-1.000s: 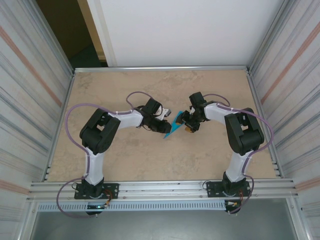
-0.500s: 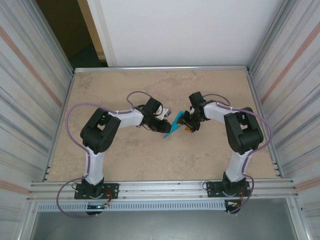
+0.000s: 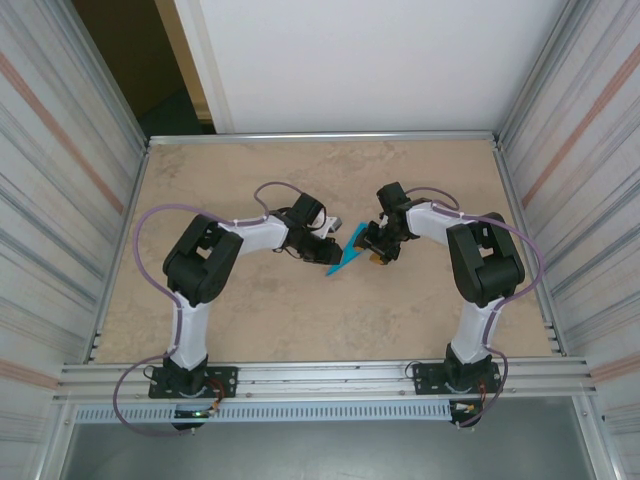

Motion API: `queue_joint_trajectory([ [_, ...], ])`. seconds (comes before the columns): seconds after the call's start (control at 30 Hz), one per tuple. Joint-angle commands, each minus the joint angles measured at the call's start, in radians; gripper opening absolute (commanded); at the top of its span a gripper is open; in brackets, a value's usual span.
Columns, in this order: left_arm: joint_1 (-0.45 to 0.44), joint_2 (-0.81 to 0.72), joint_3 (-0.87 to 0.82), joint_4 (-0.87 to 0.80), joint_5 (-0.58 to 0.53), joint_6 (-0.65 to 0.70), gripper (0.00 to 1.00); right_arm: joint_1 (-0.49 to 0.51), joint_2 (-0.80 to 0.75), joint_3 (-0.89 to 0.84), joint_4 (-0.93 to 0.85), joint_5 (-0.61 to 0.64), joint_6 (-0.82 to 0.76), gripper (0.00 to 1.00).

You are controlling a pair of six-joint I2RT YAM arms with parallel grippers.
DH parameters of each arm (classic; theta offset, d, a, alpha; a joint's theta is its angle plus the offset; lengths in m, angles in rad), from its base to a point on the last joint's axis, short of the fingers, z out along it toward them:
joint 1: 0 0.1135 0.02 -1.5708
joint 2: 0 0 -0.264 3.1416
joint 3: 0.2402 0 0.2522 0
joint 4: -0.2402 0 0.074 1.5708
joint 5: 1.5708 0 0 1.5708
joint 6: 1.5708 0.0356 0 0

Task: Fold a paper plane with a square sheet of paper (pick it up from the middle)
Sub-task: Fold the wing for the fifth time at the center of the table.

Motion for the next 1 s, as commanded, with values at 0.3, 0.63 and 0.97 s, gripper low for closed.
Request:
queue_joint_trajectory([
  [0.3, -0.011, 0.107, -0.024, -0.109, -0.133, 0.0, 0.22, 0.028, 0.146, -0.034, 0.109, 0.084, -0.04, 0.5],
  [0.63, -0.012, 0.109, -0.021, -0.123, -0.14, 0.0, 0.22, -0.007, -0.191, -0.093, 0.248, -0.057, -0.058, 0.57],
  [0.97, -0.015, 0.113, -0.009, -0.123, -0.138, -0.002, 0.22, 0.041, -0.204, -0.121, 0.327, -0.108, -0.105, 0.28],
])
